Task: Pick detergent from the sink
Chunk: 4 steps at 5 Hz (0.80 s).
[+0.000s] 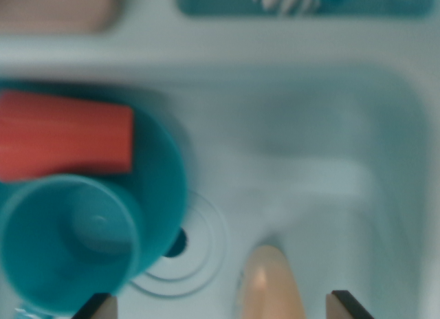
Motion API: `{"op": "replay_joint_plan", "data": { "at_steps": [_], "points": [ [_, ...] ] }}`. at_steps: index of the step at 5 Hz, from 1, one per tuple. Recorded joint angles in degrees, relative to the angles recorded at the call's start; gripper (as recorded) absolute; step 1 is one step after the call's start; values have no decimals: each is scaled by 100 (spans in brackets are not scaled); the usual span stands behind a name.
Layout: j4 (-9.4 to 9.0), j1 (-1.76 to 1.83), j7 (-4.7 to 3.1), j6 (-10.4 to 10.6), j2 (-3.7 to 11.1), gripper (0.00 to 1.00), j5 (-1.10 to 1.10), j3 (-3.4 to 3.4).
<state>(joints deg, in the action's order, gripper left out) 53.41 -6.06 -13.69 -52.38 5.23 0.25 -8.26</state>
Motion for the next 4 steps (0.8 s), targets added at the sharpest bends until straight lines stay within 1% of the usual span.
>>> {"op": "replay_joint_plan", "data": {
  "at_steps": [1,2,3,4],
  "points": [
    [0,0,0,0,0,0,0,0],
    [-160,-32,-72,164,22,0,-8,-43],
    [-160,-32,-72,164,22,0,-8,-43],
    [-298,-60,-134,305,41,0,-15,-79]
  ]
}}
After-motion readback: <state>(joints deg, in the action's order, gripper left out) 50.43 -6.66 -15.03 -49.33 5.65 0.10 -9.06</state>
